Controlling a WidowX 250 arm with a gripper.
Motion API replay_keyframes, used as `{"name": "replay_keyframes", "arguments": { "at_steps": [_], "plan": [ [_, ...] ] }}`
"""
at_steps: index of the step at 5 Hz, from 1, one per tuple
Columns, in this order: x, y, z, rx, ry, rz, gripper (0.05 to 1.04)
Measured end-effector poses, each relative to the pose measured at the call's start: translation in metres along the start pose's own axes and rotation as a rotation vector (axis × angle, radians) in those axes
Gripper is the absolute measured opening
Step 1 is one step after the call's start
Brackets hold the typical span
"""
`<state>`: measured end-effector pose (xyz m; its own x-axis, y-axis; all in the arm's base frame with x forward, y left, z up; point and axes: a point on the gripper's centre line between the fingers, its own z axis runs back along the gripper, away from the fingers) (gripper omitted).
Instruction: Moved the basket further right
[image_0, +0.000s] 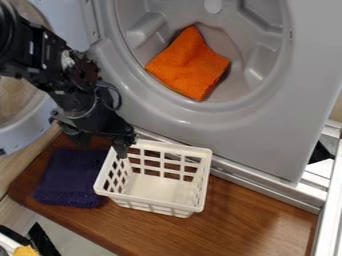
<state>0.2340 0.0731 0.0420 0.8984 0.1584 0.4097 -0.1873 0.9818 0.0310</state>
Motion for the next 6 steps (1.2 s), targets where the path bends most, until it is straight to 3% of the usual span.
{"name": "replay_keyframes", "arguments": {
  "at_steps": [1,2,3,6],
  "plan": [
    [-0.003,-0.001,-0.003,-0.007,0.016,0.003,1.001],
    [-0.004,0.001,-0.003,-0.048,0.015,0.033,1.001],
    [-0.012,0.002,-0.025,-0.094,0.036,0.049,1.001],
    [-0.018,0.010,-0.075,-0.045,0.140,0.056,0.959]
  ]
}}
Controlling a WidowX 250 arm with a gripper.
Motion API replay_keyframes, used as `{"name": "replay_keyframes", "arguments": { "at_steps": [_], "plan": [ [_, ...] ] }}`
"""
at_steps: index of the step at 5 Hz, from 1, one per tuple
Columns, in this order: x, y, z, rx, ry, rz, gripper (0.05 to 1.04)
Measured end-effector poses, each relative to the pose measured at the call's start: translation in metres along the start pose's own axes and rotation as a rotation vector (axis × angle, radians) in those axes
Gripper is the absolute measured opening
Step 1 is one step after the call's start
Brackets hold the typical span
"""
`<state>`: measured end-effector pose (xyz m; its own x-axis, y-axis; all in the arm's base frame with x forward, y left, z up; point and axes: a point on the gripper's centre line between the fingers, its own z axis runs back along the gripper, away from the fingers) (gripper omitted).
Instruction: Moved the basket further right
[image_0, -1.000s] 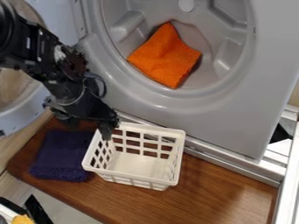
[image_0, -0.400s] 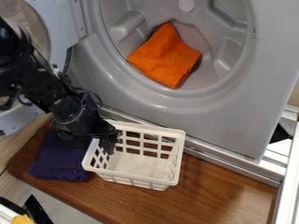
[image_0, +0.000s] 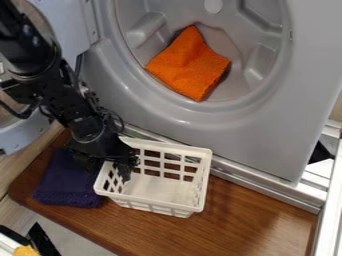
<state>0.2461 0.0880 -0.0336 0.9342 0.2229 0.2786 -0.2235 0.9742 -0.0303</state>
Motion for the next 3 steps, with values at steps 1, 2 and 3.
{"name": "replay_keyframes", "arguments": {
  "at_steps": [1,2,3],
  "plan": [
    [-0.003,0.001,-0.010,0.000,0.026,-0.011,0.671],
    [-0.004,-0.004,-0.010,-0.005,0.033,-0.024,0.359],
    [-0.004,-0.010,-0.010,-0.014,0.038,-0.045,0.175]
  ]
}}
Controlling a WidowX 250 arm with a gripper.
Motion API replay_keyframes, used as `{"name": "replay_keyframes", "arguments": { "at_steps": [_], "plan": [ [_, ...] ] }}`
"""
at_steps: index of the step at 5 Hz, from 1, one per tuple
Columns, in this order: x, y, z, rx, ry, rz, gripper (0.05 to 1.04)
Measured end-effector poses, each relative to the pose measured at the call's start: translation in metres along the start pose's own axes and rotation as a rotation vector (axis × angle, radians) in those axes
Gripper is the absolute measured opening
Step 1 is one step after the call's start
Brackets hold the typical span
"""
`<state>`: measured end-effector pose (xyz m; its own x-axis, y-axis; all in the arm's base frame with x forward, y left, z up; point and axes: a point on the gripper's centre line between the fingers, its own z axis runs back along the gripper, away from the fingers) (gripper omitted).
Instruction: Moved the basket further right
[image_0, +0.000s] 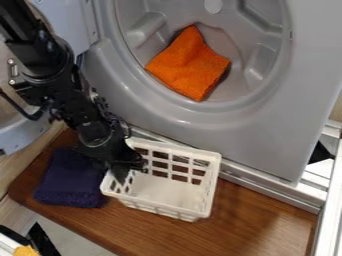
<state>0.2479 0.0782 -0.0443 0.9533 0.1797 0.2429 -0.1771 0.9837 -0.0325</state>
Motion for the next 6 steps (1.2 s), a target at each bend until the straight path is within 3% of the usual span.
{"name": "replay_keyframes", "arguments": {
  "at_steps": [2,4,6],
  "plan": [
    [0.010,-0.015,0.025,-0.027,-0.033,-0.071,0.106],
    [0.018,-0.032,0.055,-0.075,-0.102,-0.094,0.102],
    [0.018,-0.071,0.060,-0.160,-0.124,-0.149,0.102]
  ]
}}
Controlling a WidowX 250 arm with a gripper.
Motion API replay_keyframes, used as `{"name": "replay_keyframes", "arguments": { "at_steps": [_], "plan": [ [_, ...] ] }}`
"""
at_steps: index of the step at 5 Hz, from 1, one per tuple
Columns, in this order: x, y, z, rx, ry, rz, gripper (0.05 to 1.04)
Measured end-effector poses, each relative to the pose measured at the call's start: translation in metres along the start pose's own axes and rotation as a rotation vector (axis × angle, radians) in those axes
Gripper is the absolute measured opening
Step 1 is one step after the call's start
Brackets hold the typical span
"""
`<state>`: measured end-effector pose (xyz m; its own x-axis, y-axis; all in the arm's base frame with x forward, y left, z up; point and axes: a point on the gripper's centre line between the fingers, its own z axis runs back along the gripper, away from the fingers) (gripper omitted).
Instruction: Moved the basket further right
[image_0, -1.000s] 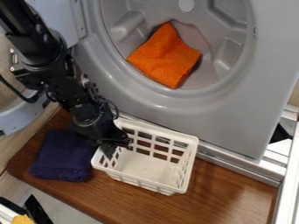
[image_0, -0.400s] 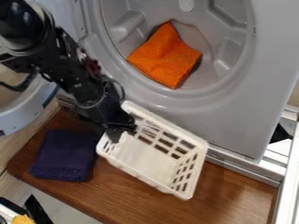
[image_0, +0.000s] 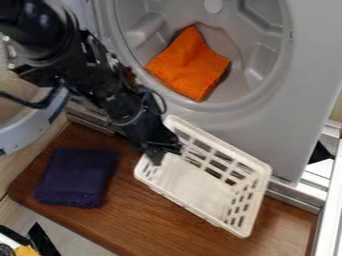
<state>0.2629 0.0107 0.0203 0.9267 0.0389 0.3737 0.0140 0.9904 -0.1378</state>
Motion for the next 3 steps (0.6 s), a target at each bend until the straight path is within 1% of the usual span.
{"name": "replay_keyframes", "arguments": {
  "at_steps": [1,2,3],
  "plan": [
    [0.004,-0.020,-0.003,-0.049,-0.032,-0.017,0.102],
    [0.000,-0.041,-0.013,-0.099,-0.008,-0.030,0.102],
    [-0.002,-0.057,-0.021,-0.135,0.009,-0.058,0.102]
  ]
}}
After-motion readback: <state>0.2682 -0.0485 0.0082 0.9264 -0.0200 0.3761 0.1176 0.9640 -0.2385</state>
